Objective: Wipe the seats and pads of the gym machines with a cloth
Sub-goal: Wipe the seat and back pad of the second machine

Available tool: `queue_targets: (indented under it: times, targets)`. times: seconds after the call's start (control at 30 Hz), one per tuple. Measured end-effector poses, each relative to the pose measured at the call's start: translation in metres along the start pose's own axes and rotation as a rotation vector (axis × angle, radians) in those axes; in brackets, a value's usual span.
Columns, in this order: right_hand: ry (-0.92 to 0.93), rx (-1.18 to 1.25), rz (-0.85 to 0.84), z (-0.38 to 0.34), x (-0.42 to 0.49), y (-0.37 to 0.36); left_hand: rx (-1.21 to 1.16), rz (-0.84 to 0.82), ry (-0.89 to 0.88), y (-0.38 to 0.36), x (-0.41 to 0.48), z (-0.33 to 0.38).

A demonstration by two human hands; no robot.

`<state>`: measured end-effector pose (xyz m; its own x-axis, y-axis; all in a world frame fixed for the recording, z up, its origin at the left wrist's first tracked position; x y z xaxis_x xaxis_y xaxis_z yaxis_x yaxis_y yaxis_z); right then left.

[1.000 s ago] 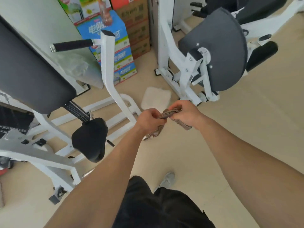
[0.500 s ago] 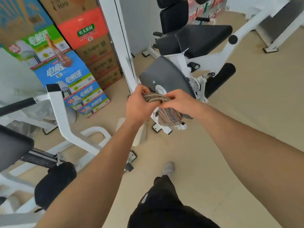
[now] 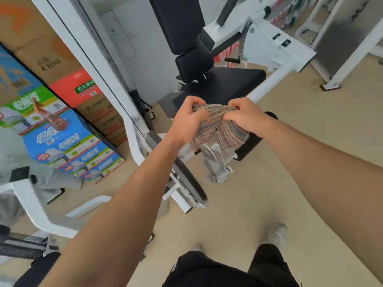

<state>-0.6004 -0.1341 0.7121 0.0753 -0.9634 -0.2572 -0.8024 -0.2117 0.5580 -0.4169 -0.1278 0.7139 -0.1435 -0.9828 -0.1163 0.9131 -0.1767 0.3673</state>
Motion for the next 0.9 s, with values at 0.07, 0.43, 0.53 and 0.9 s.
queue_targets:
  times: [0.07,0.43,0.53,0.9]
  targets:
    - [0.024,0.018,-0.027,0.014,0.015,0.038,-0.029,0.097,0.027,-0.030,0.025,0.023]
    - [0.125,0.032,-0.082,0.106,0.089,0.267,0.002,0.493,-0.031,-0.221,0.145,0.156]
    - [0.109,0.043,-0.049,0.138,0.121,0.318,0.035,0.470,-0.015,-0.261,0.187,0.173]
    - [0.105,0.046,-0.144,0.222,0.302,0.469,0.106,0.441,-0.042,-0.387,0.403,0.231]
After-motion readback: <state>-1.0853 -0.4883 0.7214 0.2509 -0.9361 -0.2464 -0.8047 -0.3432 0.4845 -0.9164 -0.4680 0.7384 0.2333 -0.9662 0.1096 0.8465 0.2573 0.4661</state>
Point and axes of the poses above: each hand's wrist, its own x-axis towards the middle knuckle, its own y-axis out of the back of the hand, z = x × y, the point moved 1 cm from there along x, towards the middle knuckle, and after that the axes turned 1 degree about x, right-handed, at the moved point
